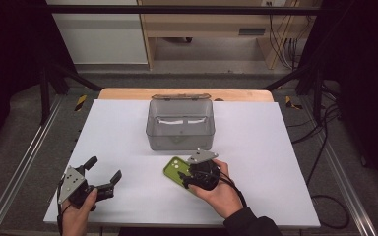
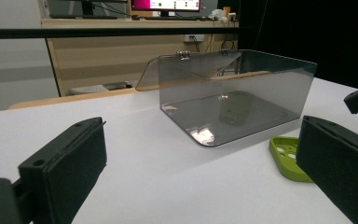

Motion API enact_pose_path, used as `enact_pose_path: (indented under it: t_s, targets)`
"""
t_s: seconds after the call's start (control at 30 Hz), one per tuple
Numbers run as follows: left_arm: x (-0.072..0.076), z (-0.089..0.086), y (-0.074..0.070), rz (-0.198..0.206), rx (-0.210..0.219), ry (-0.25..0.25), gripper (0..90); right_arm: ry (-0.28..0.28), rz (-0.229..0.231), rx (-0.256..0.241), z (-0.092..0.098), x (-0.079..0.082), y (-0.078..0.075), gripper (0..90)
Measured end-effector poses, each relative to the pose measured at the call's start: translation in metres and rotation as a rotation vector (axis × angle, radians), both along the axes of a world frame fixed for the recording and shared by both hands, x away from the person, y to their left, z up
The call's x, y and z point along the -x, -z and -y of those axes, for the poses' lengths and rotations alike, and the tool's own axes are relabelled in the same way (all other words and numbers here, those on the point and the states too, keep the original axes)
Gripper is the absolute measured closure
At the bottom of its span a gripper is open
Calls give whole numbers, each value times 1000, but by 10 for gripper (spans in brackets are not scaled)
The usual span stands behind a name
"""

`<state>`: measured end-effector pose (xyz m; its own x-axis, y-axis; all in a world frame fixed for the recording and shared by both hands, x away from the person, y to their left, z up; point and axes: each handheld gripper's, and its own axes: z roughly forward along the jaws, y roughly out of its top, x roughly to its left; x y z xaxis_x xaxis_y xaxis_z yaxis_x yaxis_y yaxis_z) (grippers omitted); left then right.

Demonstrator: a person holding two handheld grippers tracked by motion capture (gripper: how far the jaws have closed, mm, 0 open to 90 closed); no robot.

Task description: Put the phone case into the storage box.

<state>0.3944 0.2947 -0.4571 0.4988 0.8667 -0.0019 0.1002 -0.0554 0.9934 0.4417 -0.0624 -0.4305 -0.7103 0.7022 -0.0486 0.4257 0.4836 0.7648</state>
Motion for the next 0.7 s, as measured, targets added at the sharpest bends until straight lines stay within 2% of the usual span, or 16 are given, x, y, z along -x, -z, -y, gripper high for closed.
enact_pose_path:
  t_s: [0.1,0.17,0.2,0.27,0.43,0.63,0.7]
  targets:
    - [0,0,0,0,2,0,15,3,-4,-1,2,4,2,159]
    - [0,0,0,-1,5,0,14,-10,-20,5,4,8,4,101]
    - [0,0,0,-1,4,-1,14,-21,-21,4,5,11,5,79]
    - [0,0,0,0,5,-1,14,-47,-34,6,8,15,9,92]
    - [0,1,0,-3,-1,3,14,-60,-81,18,15,24,22,230]
    - [0,2,0,-3,-5,4,13,-104,-102,26,19,30,33,493]
    - [1,3,0,-3,-4,5,13,-109,-107,31,20,31,36,539]
